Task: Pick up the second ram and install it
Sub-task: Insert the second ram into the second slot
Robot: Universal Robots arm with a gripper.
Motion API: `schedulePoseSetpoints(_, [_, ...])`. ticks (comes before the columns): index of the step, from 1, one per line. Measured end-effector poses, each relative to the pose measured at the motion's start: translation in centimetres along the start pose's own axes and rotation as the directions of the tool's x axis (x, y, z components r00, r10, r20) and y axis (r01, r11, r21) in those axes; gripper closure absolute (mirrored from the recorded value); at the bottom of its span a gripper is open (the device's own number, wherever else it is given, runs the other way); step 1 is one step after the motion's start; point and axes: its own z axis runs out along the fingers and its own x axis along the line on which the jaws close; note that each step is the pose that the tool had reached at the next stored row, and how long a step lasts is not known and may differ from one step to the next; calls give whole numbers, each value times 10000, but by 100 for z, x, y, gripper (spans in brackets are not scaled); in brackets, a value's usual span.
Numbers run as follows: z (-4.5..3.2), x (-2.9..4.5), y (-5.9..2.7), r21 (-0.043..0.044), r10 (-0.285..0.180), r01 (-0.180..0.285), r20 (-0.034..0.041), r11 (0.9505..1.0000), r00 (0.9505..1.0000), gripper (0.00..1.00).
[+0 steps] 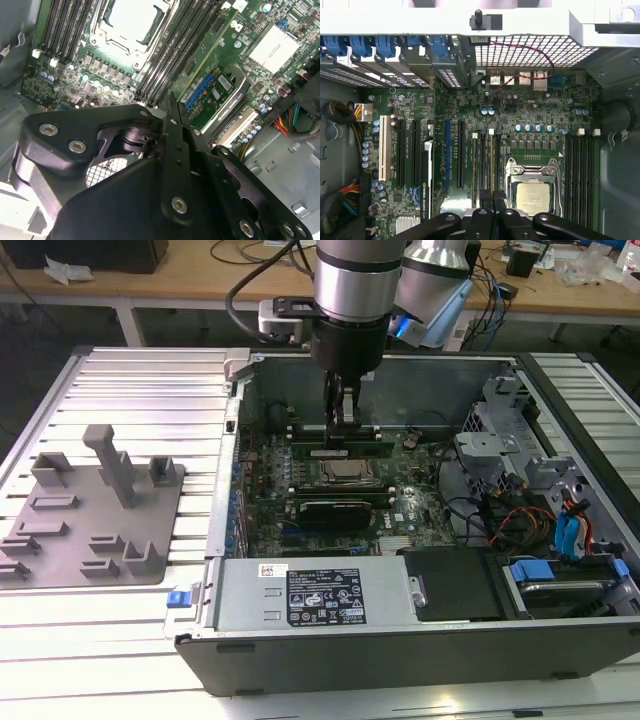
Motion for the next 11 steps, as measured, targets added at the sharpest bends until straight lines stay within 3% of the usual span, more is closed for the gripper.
schedulePoseSetpoints(11, [176, -5, -4, -1, 0, 0, -1, 10000, 10000, 91])
